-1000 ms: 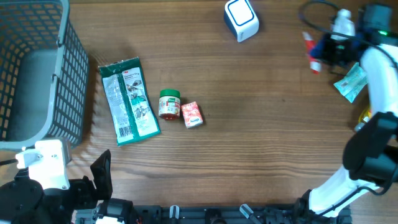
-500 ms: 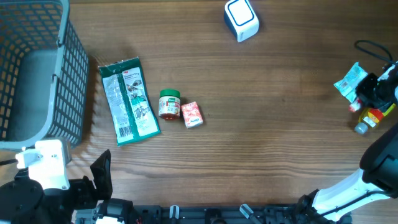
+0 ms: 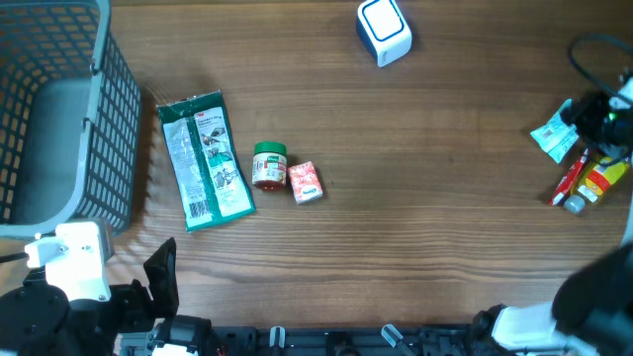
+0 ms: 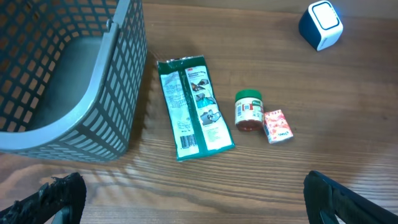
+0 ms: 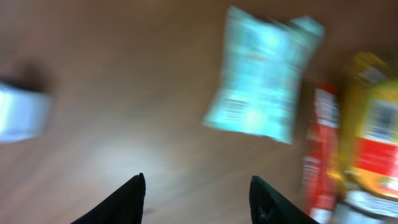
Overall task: Scan the item barcode
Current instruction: 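Reach the right gripper to the red Bellone pack and grasp it, then lift the Bellone pack up toward the scanner, then hold the Bellone pack in front of the scanner window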
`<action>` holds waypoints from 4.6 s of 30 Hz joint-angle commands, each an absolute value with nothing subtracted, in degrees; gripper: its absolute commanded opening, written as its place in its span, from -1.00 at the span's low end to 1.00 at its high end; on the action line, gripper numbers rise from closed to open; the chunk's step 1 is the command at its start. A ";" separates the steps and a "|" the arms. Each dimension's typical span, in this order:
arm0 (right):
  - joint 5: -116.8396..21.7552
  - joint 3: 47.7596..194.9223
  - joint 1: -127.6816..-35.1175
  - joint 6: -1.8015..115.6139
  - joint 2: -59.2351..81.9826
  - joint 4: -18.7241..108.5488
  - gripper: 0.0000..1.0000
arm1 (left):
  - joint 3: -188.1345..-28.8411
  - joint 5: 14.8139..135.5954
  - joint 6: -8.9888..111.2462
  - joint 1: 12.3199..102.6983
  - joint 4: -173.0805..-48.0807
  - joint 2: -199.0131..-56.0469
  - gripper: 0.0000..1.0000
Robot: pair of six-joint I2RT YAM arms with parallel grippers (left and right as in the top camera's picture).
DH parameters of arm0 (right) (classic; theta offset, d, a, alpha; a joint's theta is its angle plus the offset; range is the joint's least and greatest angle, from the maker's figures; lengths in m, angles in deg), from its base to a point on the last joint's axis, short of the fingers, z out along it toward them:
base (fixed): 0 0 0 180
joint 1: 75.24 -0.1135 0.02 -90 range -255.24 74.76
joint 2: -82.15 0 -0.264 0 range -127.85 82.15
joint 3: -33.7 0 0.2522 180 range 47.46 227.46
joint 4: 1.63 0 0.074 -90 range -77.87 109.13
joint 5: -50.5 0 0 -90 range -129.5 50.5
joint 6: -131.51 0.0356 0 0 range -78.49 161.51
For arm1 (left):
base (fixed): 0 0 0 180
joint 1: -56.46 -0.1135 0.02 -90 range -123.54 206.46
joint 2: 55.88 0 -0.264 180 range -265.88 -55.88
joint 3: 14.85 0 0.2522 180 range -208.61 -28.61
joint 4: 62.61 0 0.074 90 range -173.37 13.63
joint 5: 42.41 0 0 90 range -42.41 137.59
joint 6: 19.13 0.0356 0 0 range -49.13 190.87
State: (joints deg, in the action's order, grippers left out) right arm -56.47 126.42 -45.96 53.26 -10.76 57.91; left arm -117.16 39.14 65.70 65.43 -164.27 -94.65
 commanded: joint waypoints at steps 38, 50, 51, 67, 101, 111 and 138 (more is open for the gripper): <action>-70.42 126.62 -105.41 42.15 -39.89 45.80 -0.14 | -117.23 39.42 66.37 65.24 -164.16 -94.60 1.00; -81.56 126.64 -104.49 44.23 -41.71 44.31 -0.91 | -117.23 39.42 66.37 65.24 -164.16 -94.60 1.00; -85.32 126.64 -104.03 43.66 -41.71 43.79 -0.91 | -117.23 39.42 66.37 65.24 -164.16 -94.60 1.00; -126.89 126.62 -83.22 40.03 -35.61 43.07 -0.91 | -117.23 39.42 66.37 65.24 -164.16 -94.60 1.00; -85.15 127.34 -70.94 60.73 -18.01 27.68 -0.91 | -117.23 39.45 66.37 65.24 -164.16 -94.60 1.00; -29.61 142.36 -85.93 41.39 -14.78 38.93 -0.91 | -117.23 39.45 66.37 65.24 -164.16 -94.60 1.00; 5.47 162.16 -98.17 -4.18 -47.28 30.93 -0.92 | -117.23 39.45 66.37 65.24 -164.16 -94.60 1.00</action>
